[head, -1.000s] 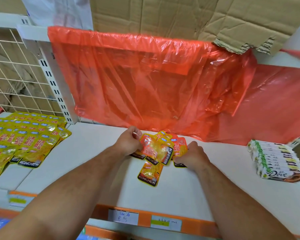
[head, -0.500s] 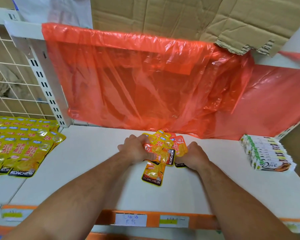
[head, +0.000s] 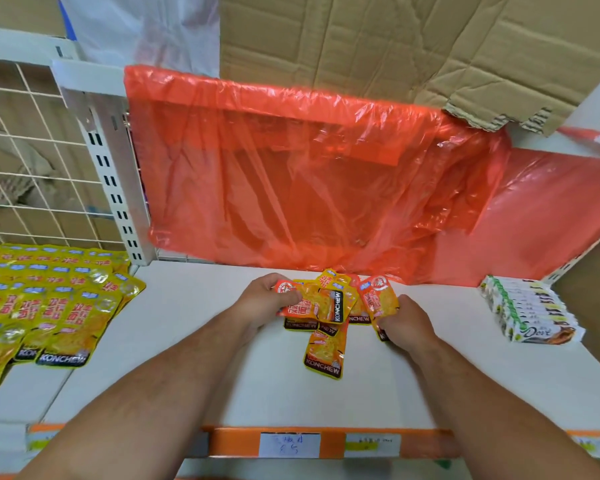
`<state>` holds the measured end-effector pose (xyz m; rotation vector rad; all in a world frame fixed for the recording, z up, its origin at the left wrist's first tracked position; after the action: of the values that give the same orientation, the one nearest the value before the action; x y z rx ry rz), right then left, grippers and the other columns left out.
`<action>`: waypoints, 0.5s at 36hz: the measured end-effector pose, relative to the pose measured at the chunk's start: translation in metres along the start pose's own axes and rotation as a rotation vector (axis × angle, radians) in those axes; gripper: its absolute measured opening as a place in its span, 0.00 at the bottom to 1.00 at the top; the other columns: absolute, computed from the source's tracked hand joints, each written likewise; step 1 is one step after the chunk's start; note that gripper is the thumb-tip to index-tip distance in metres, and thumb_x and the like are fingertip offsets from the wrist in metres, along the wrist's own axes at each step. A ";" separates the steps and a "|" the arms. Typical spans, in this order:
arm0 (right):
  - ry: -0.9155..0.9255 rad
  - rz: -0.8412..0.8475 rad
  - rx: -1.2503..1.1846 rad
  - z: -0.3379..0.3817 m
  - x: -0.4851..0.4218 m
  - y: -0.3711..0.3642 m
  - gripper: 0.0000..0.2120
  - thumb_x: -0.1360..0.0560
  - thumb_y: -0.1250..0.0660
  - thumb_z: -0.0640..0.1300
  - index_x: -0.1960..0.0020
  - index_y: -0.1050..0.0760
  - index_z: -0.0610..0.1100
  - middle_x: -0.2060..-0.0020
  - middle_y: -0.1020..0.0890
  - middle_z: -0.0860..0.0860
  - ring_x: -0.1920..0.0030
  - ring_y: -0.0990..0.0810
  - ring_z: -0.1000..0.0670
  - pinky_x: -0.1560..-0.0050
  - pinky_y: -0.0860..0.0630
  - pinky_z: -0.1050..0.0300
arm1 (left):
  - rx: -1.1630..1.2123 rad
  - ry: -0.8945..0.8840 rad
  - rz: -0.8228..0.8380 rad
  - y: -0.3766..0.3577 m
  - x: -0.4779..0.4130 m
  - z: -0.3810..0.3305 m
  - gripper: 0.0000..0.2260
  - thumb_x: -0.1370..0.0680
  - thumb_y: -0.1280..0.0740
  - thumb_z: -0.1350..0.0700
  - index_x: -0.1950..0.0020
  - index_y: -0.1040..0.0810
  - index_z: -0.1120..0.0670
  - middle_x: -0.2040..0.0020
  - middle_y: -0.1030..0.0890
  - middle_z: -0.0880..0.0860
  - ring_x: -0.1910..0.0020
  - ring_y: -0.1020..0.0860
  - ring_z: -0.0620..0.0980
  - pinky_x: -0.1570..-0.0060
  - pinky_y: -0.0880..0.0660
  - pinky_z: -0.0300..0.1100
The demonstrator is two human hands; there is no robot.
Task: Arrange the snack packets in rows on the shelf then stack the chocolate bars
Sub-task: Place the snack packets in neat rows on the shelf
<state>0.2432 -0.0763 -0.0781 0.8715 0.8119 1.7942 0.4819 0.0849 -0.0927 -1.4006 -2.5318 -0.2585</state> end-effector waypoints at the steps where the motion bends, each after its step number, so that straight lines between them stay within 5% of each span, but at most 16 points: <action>1: -0.022 -0.022 -0.032 -0.001 0.002 0.003 0.09 0.27 0.32 0.41 0.49 0.28 0.43 0.52 0.20 0.44 0.50 0.22 0.41 0.54 0.29 0.53 | 0.027 0.001 -0.003 0.003 0.000 0.000 0.08 0.29 0.23 0.61 0.54 0.21 0.55 0.57 0.16 0.57 0.60 0.19 0.52 0.52 0.22 0.47; 5: -0.068 -0.095 -0.200 0.002 0.011 0.012 0.03 0.26 0.34 0.40 0.52 0.26 0.44 0.53 0.19 0.44 0.50 0.21 0.40 0.53 0.27 0.51 | 0.021 0.011 -0.016 0.011 0.002 -0.004 0.12 0.34 0.25 0.54 0.54 0.21 0.54 0.53 0.15 0.60 0.58 0.19 0.54 0.48 0.22 0.52; 11: -0.058 -0.091 -0.409 0.025 0.029 0.014 0.06 0.21 0.38 0.41 0.49 0.23 0.41 0.57 0.18 0.45 0.58 0.21 0.45 0.62 0.28 0.55 | -0.097 0.043 0.064 0.010 0.013 -0.016 0.07 0.24 0.38 0.64 0.48 0.31 0.57 0.69 0.20 0.60 0.77 0.23 0.54 0.76 0.31 0.41; 18: -0.096 0.004 -0.609 0.044 0.055 -0.009 0.04 0.24 0.34 0.38 0.53 0.21 0.41 0.57 0.14 0.41 0.55 0.15 0.39 0.49 0.20 0.44 | -0.101 0.019 0.148 0.023 0.024 -0.019 0.21 0.35 0.33 0.69 0.44 0.29 0.56 0.69 0.19 0.62 0.76 0.28 0.53 0.75 0.34 0.40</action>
<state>0.2677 -0.0155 -0.0506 0.5450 0.1718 1.8346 0.4915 0.1109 -0.0670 -1.6056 -2.4151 -0.3749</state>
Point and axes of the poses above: each hand's wrist, its own x-axis away from the middle knuckle, its own y-axis out of the back of the hand, z = x × y, the point moved 9 cm from there along -x, towards the middle knuckle
